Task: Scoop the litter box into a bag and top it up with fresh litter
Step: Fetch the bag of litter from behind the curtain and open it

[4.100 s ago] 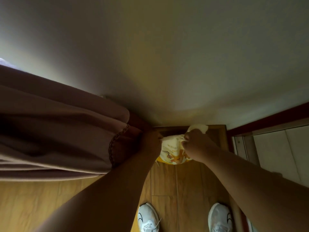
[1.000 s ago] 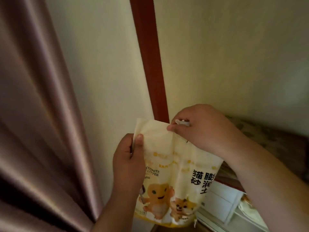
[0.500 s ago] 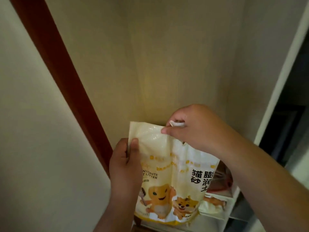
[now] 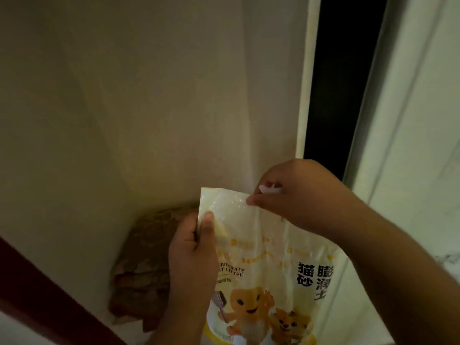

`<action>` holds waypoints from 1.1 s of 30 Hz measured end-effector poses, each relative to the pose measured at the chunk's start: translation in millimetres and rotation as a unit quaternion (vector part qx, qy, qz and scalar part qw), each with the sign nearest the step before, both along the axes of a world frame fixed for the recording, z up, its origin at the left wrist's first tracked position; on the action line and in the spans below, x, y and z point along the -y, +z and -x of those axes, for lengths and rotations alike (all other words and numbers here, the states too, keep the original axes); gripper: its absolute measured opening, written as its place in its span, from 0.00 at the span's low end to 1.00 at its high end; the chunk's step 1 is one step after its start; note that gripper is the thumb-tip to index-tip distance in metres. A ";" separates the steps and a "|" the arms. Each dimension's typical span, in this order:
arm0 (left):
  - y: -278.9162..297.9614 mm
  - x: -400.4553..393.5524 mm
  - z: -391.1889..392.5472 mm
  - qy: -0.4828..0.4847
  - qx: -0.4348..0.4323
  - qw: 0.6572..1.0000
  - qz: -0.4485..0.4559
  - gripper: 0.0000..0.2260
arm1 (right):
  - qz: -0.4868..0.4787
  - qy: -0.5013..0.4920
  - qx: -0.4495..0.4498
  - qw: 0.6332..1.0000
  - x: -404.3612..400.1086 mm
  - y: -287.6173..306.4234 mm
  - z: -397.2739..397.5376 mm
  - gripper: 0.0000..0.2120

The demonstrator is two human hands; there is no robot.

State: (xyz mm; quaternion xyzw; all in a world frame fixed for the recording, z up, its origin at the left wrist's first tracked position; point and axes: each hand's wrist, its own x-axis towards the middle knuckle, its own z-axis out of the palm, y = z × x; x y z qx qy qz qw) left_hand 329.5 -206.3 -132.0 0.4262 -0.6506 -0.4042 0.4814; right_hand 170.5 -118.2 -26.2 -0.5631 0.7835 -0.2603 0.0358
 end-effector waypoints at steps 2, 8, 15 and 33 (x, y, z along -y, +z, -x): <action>-2.1 8.2 11.5 -0.030 0.023 0.999 0.017 0.15 | 0.000 -0.037 -0.005 0.999 -3.3 -1.4 4.8 0.09; -8.9 34.2 33.8 -0.156 0.054 0.986 0.033 0.13 | 0.003 -0.163 0.026 0.986 -13.1 -8.9 -0.4 0.18; -21.6 50.1 55.7 -0.298 0.062 0.950 0.065 0.17 | 0.006 -0.320 0.037 0.947 -37.5 -28.3 -28.0 0.12; -57.7 -115.9 98.0 -0.579 0.090 0.809 0.047 0.13 | 0.020 -0.587 0.076 0.806 -215.1 -65.3 -89.9 0.11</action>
